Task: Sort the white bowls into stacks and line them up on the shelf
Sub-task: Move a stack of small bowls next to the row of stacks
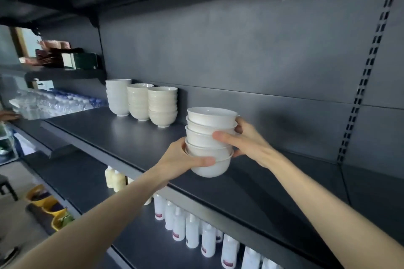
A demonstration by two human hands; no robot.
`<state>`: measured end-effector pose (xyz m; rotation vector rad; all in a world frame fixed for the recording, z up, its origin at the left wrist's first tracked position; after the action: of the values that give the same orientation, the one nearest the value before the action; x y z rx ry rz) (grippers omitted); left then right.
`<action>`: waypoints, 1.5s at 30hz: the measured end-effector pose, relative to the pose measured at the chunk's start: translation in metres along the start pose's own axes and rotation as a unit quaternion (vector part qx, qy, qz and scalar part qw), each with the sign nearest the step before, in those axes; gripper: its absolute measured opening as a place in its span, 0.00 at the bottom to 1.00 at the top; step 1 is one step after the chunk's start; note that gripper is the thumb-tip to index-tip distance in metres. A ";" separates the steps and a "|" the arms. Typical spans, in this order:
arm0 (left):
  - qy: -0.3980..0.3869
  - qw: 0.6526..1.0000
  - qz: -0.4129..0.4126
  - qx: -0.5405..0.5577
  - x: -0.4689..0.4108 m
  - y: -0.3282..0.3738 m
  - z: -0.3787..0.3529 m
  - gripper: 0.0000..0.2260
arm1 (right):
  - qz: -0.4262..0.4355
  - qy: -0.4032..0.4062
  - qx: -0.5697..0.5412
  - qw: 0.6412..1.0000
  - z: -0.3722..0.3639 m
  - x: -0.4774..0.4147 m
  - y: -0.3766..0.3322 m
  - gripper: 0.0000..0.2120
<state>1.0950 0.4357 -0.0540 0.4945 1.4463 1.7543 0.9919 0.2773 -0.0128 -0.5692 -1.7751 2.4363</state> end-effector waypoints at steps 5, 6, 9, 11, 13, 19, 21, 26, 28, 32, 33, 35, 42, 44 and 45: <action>-0.039 0.999 -0.008 0.012 -0.063 -0.040 0.039 0.35 | -0.021 0.026 0.014 0.999 -0.015 -0.063 0.028 0.15; -0.045 0.999 -0.008 0.014 -0.074 -0.048 0.047 0.35 | -0.022 0.030 0.015 0.999 -0.018 -0.076 0.034 0.15; -0.052 0.998 -0.011 0.022 -0.110 -0.065 0.071 0.34 | -0.028 0.044 0.010 0.999 -0.025 -0.119 0.046 0.17; -0.061 0.998 -0.015 0.022 -0.131 -0.071 0.086 0.32 | -0.035 0.058 0.001 0.998 -0.029 -0.142 0.051 0.20; -0.074 0.997 -0.018 0.026 -0.150 -0.076 0.101 0.31 | -0.038 0.070 0.009 0.997 -0.033 -0.166 0.054 0.26; -0.126 0.991 -0.044 0.022 -0.194 -0.088 0.132 0.20 | -0.064 0.109 0.024 0.992 -0.043 -0.211 0.065 0.29; -0.147 0.988 -0.049 0.025 -0.208 -0.095 0.139 0.20 | -0.073 0.126 0.031 0.989 -0.047 -0.219 0.069 0.30; -0.207 0.975 -0.075 0.031 -0.234 -0.110 0.155 0.21 | -0.088 0.185 0.050 0.978 -0.059 -0.231 0.075 0.31; -0.229 0.969 -0.087 0.036 -0.243 -0.116 0.161 0.22 | -0.093 0.211 0.054 0.972 -0.065 -0.233 0.076 0.31; -0.257 0.960 -0.102 0.051 -0.254 -0.128 0.167 0.24 | -0.103 0.243 0.073 0.962 -0.078 -0.233 0.075 0.31; -0.264 0.957 -0.105 0.055 -0.255 -0.130 0.168 0.24 | -0.104 0.252 0.073 0.959 -0.081 -0.233 0.074 0.31; -0.272 0.955 -0.103 0.061 -0.260 -0.134 0.169 0.28 | -0.108 0.263 0.070 0.956 -0.085 -0.235 0.073 0.31; -0.228 0.966 -0.094 0.072 -0.264 -0.146 0.167 0.31 | -0.116 0.279 0.070 0.951 -0.086 -0.244 0.075 0.32; -0.215 0.970 -0.093 0.071 -0.267 -0.150 0.166 0.33 | -0.118 0.279 0.075 0.950 -0.084 -0.247 0.076 0.32; -0.211 0.971 -0.092 0.069 -0.268 -0.152 0.166 0.34 | -0.120 0.279 0.073 0.950 -0.083 -0.248 0.076 0.32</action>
<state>1.4277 0.3393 -0.1033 0.7336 1.2661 1.3093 1.2619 0.2601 -0.0432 -0.8618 -1.3326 1.9604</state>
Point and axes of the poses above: each hand's wrist, its own x-axis away from the middle knuckle, its own z-axis out of the back of the hand, y = z × x, the point moved 1 cm from there along -x, towards the middle knuckle, and after that the axes turned 4 degrees about -y, right-handed, at the moved point
